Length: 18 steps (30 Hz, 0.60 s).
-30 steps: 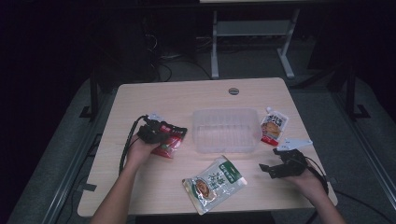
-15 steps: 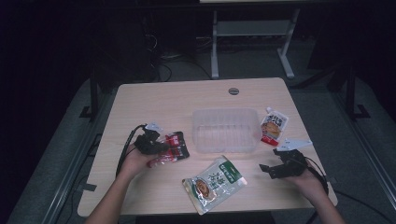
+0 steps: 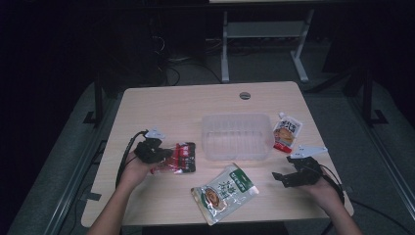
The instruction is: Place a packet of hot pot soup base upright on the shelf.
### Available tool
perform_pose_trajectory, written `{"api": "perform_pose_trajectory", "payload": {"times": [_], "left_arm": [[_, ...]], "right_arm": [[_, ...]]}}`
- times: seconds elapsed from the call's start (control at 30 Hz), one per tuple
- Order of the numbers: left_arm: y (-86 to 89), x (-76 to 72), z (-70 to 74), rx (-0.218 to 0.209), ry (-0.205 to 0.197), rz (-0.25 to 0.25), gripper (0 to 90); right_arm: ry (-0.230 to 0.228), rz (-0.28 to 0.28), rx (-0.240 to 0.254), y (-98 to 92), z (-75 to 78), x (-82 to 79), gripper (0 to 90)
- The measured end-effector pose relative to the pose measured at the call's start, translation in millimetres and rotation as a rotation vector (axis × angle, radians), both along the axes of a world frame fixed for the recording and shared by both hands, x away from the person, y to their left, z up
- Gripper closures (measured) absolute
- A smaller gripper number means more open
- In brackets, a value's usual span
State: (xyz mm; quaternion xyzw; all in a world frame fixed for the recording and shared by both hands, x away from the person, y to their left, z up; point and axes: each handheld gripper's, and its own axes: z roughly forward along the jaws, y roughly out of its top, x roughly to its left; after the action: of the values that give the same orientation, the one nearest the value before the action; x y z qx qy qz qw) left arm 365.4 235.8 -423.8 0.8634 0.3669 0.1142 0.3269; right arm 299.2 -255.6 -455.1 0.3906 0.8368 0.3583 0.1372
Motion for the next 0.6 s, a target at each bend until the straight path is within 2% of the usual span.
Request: {"api": "perform_pose_trajectory", "payload": {"times": [0.07,0.1,0.17,0.23,0.37,0.47,0.6], "left_arm": [[7.0,5.3,0.2,-0.023,-0.026,0.045,89.7],[13.4,10.1,-2.9,-0.021,-0.016,0.074,89.8],[15.4,11.4,-4.9,-0.012,-0.014,0.079,89.7],[17.6,12.4,-7.4,0.006,0.003,0.075,89.7],[14.9,7.3,-6.2,0.013,0.007,0.049,89.7],[8.8,4.5,-10.7,0.071,0.011,0.025,89.8],[7.6,3.8,-11.0,0.072,0.016,0.015,89.9]], "right_arm": [[0.002,0.003,0.001,1.2,0.2,0.0,13.4],[0.0,0.008,-0.005,2.2,-0.1,0.5,13.4],[0.0,0.009,-0.007,2.5,-0.3,0.7,13.4],[-0.001,0.011,-0.007,2.8,-0.2,0.6,13.4],[-0.002,0.006,-0.003,1.7,0.0,0.8,13.4],[-0.001,0.006,-0.004,1.0,0.0,1.0,13.4],[0.0,0.009,-0.007,1.9,0.3,0.5,13.4]]}}
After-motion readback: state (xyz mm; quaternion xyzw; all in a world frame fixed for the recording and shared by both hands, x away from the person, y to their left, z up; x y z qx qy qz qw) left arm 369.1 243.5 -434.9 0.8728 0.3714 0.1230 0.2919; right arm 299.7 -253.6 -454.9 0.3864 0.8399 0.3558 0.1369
